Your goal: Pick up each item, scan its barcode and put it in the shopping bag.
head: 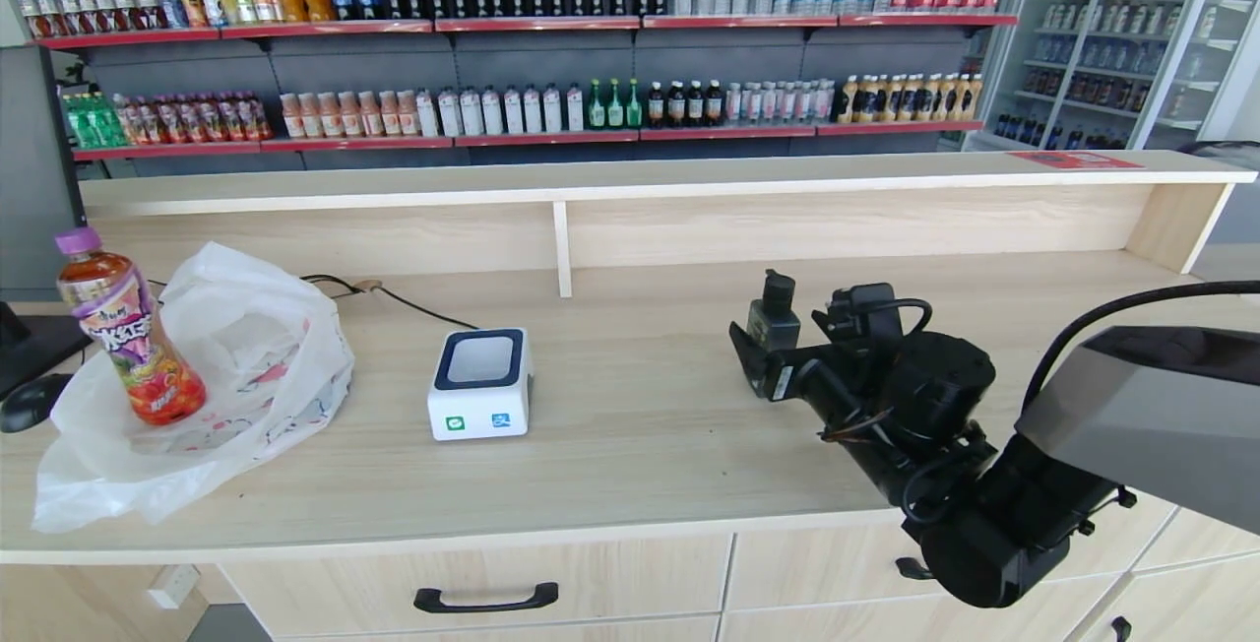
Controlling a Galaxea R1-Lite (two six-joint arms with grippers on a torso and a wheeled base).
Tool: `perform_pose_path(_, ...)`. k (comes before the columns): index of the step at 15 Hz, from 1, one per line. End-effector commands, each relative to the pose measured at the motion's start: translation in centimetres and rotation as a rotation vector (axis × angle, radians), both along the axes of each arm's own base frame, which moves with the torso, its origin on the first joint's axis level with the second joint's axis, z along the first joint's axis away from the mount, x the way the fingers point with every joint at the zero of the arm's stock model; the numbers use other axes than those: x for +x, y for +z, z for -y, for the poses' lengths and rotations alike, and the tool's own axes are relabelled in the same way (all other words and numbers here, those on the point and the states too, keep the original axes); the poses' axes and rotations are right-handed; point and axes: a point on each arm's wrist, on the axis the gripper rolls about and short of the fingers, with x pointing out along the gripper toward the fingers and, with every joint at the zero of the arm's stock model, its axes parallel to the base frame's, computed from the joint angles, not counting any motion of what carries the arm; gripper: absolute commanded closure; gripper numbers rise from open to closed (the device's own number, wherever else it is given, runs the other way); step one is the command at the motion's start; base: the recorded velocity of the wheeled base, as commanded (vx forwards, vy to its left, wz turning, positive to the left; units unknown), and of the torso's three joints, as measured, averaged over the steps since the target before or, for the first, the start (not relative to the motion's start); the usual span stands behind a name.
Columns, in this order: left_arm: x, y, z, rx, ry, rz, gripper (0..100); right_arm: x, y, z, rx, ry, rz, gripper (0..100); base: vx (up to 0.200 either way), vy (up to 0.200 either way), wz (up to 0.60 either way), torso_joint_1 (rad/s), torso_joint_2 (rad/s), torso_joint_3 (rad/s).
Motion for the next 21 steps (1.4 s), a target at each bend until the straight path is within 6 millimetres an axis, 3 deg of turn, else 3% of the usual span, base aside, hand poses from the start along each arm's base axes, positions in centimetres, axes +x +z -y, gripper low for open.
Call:
perform_pose_path(1,0.0,0.0,0.0,0.000,0.000,0.001,100,0.7,-0.5,-0.3,0.002,-0.001,0.002,0,0.000,0.000,0.00,0.000,0.00,0.000)
perform_pose_path(10,0.0,0.0,0.0,0.003,0.000,0.004,100,2.6,-1.8,-1.0,0.030,-0.003,0.007,0,0.000,0.000,0.00,0.000,0.00,0.000)
perform_pose_path(21,0.0,0.2,0.0,0.003,0.002,0.016,100,3.1,-2.3,-1.0,0.028,-0.003,0.003,0,0.000,0.000,0.00,0.000,0.00,0.000)
